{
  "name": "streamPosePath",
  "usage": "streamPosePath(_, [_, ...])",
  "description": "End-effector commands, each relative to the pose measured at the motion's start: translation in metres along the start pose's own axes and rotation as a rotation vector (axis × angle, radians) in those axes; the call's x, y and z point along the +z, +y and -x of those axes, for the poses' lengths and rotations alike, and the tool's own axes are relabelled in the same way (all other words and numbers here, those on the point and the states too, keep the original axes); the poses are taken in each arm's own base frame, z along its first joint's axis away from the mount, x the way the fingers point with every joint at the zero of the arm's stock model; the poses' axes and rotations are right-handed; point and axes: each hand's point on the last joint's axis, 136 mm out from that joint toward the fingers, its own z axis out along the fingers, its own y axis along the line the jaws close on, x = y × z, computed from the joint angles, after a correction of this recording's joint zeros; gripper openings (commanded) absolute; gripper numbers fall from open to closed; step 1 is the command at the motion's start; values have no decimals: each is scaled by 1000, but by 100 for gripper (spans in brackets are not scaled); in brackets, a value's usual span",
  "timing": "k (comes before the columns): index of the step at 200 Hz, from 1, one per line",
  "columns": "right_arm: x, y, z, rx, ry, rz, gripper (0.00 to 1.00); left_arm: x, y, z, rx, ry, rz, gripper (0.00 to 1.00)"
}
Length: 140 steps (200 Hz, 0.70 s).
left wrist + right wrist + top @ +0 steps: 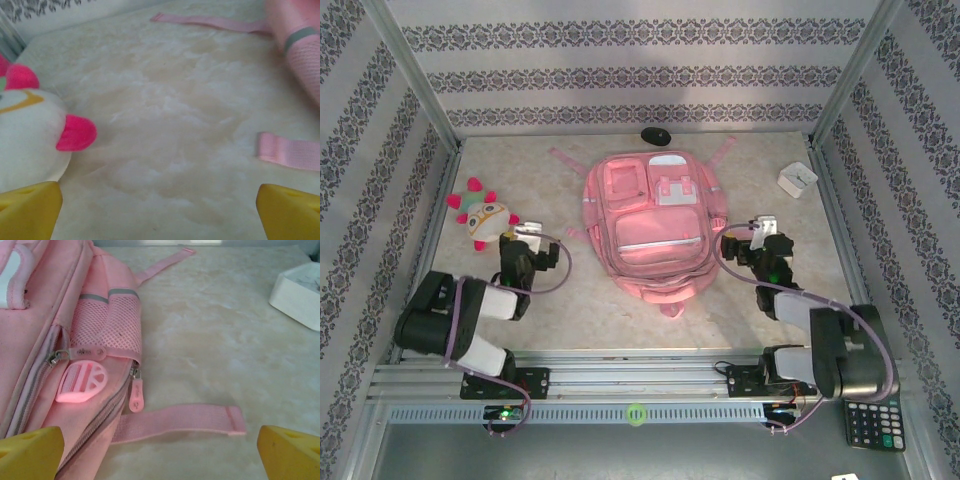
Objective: Pack books, pencil case, and school supplies into a backpack
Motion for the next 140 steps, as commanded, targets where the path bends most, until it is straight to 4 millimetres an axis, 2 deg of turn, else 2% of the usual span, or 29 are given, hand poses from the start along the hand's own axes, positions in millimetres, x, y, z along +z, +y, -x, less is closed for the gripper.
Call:
streamPosePath(1, [12,4,35,-58,-164,37,98,10,8,32,-159,-156,-125,99])
streamPosePath(10, [23,4,30,-49,-185,43,98,14,9,23,-181,-54,-155,99])
streamPosePath(11, [26,3,23,-42,-164,42,98,15,10,24,-182,-50,-155,99])
streamPosePath(15, [25,0,35,-33,-209,28,98,21,12,26,-188,-42,-142,99])
streamPosePath(16, [26,-1,31,-30,-192,22,98,22,14,28,-188,-45,-135,99])
streamPosePath(18, [24,-3,36,-25,-200,12,98,25,15,29,-185,-51,-125,100])
streamPosePath(19, [26,-5,30,-22,-169,6,98,25,15,31,-183,-57,-121,100])
streamPosePath(21, [25,-7,37,-21,-181,-6,98,26,15,33,-178,-67,-111,100])
streamPosePath(22, [26,-8,34,-18,-161,-12,98,26,15,32,-175,-69,-108,100])
streamPosePath(23, [28,-10,23,-14,-108,-19,98,26,15,32,-173,-69,-105,99])
streamPosePath(24, [27,-11,31,-13,-130,-24,98,26,14,31,-172,-67,-104,99])
streamPosePath(25, [28,-12,23,-7,-95,-26,98,25,14,30,-171,-65,-104,99])
streamPosePath(27, [28,-13,21,-1,-79,-36,98,25,14,30,-171,-60,-104,99])
streamPosePath(28, [29,-14,30,0,-99,-39,98,25,13,29,-172,-56,-106,99])
streamPosePath(35, [36,-16,31,5,-88,-45,98,25,18,28,-185,-41,-79,99])
streamPosePath(43, [35,-18,37,17,-138,-51,98,24,17,29,-184,-59,-83,99])
streamPosePath(61, [35,-25,34,31,-103,-94,98,22,15,29,-178,-66,-96,99])
streamPosePath(140, [35,-24,35,28,-112,-89,98,26,10,30,-164,-50,-121,99])
